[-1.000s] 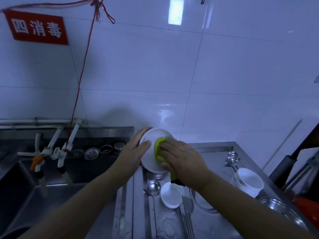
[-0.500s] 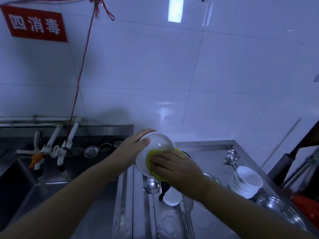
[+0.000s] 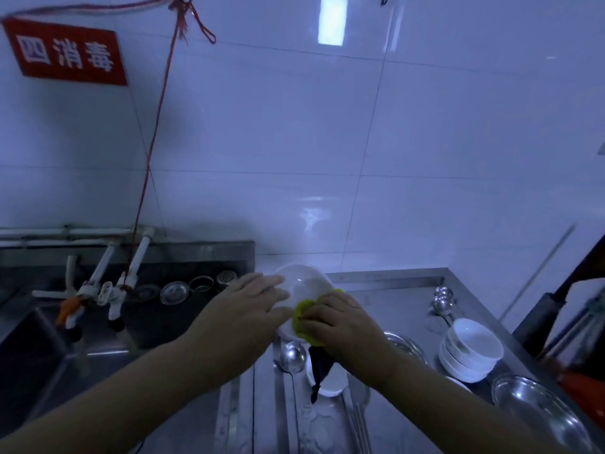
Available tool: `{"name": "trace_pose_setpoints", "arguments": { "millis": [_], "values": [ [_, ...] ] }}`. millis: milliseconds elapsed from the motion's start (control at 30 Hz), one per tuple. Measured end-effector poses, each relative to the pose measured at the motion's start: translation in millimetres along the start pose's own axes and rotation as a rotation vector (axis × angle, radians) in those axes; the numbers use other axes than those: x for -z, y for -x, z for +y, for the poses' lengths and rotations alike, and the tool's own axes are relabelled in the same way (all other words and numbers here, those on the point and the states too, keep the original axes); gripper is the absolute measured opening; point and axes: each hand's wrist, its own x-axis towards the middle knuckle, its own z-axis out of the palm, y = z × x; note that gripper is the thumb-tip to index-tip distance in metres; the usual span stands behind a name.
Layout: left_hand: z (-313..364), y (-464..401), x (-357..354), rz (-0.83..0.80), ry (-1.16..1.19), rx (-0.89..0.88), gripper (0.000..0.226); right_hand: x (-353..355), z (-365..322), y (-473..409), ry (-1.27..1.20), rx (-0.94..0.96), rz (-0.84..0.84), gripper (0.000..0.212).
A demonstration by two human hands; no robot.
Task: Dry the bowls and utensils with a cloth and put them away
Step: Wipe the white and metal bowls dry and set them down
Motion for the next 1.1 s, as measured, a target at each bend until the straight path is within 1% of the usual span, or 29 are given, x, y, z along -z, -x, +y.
{"name": "trace_pose_setpoints", "arguments": {
  "millis": [67, 133, 200, 233, 267, 333, 400, 433, 467, 500, 533, 600, 633, 700, 767, 867, 967, 1033, 1100],
  "values": [
    [-1.0, -1.7, -5.8, 0.007, -0.037, -0.134, 0.023, 0.3, -2.1, -5.7, -0.022, -0.013, 0.032, 0.026],
    [-2.0, -3.7, -6.9, -0.011, -0.005, -0.191, 0.017, 0.3, -2.2, -6.8, -0.04, -0.027, 0.059, 0.026],
    [-4.7, -5.0, -9.6, -0.013, 0.064, -0.163, 0.011, 0.2, 1.2, -5.0, -0.071, -0.045, 0.067, 0.028],
    [-6.4, -3.9, -11.3, -0.029, 0.112, -0.115, 0.006, 1.4, 2.9, -4.3, -0.106, -0.054, 0.065, 0.032],
    [-7.8, -2.6, -12.0, -0.039, 0.185, -0.042, 0.007, 3.6, 4.6, -3.5, -0.157, -0.072, 0.069, 0.036],
    [-8.6, 3.8, -13.0, -0.029, 0.513, 0.199, 0.009, 10.9, 8.3, -2.0, -0.274, -0.172, 0.113, 0.045],
    [-4.1, 8.0, -14.2, -0.064, 0.953, 0.528, 0.007, 19.6, 13.8, -1.4, -0.351, -0.368, 0.204, 0.049],
    [-0.5, 8.0, -16.1, -0.064, 1.18, 0.667, 0.008, 22.1, 15.2, -1.7, -0.366, -0.454, 0.263, 0.05],
    [4.1, 6.3, -19.0, -0.035, 1.382, 0.776, 0.012, 23.7, 13.8, -4.2, -0.369, -0.502, 0.313, 0.051],
    [9.1, 3.1, -21.3, 0.016, 1.534, 0.84, 0.02, 23.3, 9.6, -8.4, -0.366, -0.506, 0.341, 0.053],
    [13.7, -1.3, -23.0, 0.074, 1.665, 0.863, 0.025, 21.0, 2.8, -13.5, -0.362, -0.477, 0.34, 0.055],
    [22.1, -12.4, -22.3, 0.16, 1.859, 0.838, 0.021, 13.5, -15.1, -23.0, -0.339, -0.407, 0.311, 0.06],
    [24.9, -17.1, -20.6, 0.177, 1.915, 0.826, 0.018, 9.4, -23.1, -24.6, -0.326, -0.401, 0.312, 0.061],
    [28.1, -24.6, -15.5, 0.161, 1.95, 0.784, 0.022, 6.5, -30.2, -24.9, -0.296, -0.419, 0.346, 0.057],
    [28.9, -28.2, -13.2, 0.145, 1.95, 0.728, 0.024, 8.0, -28.0, -25.7, -0.251, -0.411, 0.364, 0.05],
    [26.7, -34.0, -9.3, 0.187, 1.911, 0.682, 0.023, 12.8, -17.4, -36.2, -0.27, -0.388, 0.414, 0.037],
    [21.0, -39.5, -7.5, 0.269, 1.936, 0.691, 0.023, 20.0, -6.5, -53.2, -0.444, -0.484, 0.5, 0.029],
    [15.1, -40.3, -9.6, 0.318, 1.969, 0.712, 0.027, 26.5, 0.8, -61.8, -0.638, -0.638, 0.535, 0.03],
    [11.4, -38.7, -10.4, 0.358, 2.012, 0.719, 0.028, 29.5, 7.4, -62.9, -0.803, -0.798, 0.528, 0.036]
  ]
}}
